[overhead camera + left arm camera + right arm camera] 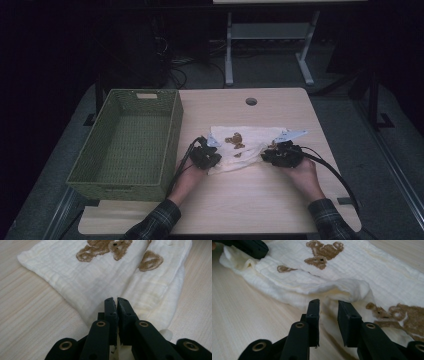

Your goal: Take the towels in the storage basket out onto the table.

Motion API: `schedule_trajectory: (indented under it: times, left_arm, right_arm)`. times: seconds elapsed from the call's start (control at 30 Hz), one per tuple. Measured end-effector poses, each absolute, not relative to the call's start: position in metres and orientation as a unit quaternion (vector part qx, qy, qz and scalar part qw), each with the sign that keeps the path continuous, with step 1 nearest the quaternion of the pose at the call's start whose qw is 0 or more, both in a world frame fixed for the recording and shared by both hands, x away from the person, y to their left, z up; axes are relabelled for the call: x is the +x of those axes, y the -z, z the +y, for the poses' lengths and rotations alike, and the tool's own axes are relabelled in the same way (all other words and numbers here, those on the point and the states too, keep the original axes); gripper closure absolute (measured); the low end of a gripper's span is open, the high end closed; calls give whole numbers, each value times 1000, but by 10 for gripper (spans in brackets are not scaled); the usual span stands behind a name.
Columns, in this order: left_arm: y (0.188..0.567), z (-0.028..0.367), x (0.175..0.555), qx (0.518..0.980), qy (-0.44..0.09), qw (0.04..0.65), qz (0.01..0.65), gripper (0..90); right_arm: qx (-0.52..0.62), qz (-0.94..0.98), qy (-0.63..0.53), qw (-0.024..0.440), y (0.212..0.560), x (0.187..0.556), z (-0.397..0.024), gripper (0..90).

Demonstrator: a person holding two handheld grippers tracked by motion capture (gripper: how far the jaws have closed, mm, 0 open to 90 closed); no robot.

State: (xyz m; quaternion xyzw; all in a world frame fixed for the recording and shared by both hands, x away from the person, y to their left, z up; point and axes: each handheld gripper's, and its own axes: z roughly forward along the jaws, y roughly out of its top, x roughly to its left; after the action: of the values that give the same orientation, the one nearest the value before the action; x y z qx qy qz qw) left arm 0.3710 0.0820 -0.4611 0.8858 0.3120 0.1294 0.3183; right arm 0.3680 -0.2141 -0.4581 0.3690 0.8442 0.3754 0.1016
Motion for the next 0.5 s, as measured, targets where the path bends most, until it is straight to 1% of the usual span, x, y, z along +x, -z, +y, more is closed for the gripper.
schedule_trajectory:
  times: [0.13, 0.2, 0.27, 0.4, 0.5]
  left_arm:
    - [461, 82, 371, 886, -131, 318, 311, 859]
    - [461, 82, 371, 886, -131, 318, 311, 859]
    - [461, 82, 371, 886, -131, 318, 311, 858]
    - [459, 84, 372, 883, -126, 323, 317, 820]
    - [451, 87, 370, 878, -128, 336, 316, 785]
  right_arm:
    - [370, 844, -373, 106, 463, 374, -205, 696]
    - [369, 848, -363, 113, 466, 377, -201, 748]
    - [372, 845, -367, 113, 468, 378, -201, 825]
    - [372, 842, -374, 116, 460, 374, -208, 855]
    - [372, 838, -380, 121, 455, 371, -217, 868]
